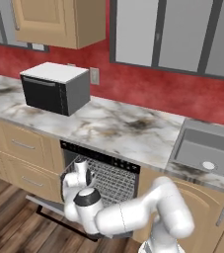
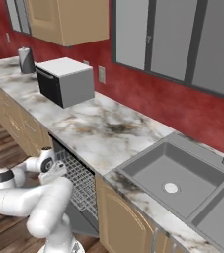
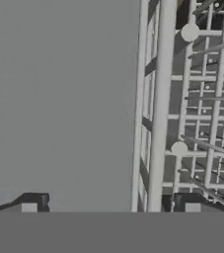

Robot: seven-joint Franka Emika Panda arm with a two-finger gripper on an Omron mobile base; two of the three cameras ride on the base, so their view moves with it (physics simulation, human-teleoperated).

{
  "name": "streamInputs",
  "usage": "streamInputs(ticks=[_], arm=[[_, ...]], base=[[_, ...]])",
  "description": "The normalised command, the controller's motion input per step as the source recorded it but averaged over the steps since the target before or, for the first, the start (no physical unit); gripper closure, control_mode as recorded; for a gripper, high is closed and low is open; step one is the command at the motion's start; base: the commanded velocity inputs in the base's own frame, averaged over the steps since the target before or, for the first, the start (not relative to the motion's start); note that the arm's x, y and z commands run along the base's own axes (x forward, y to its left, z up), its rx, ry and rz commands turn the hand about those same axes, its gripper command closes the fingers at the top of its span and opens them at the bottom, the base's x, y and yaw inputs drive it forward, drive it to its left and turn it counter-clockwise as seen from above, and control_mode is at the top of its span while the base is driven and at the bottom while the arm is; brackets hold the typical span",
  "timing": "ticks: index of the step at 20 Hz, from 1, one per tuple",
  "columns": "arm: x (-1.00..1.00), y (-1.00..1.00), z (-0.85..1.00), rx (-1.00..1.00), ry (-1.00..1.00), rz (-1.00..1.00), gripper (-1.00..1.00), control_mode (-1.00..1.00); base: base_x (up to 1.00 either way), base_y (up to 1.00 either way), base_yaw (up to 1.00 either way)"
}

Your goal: Open the dishwasher door and pull out the top rack.

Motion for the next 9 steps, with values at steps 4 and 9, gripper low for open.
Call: streamInputs(ticks=[4, 9], arm=[[-0.95, 1.00, -1.00, 0.00, 0.22, 0.00, -1.00, -1.00], [-0.98, 1.00, -1.00, 0.00, 0.19, 0.00, -1.00, -1.00]], base=[[0.00, 0.00, 0.00], [0.00, 0.00, 0.00]])
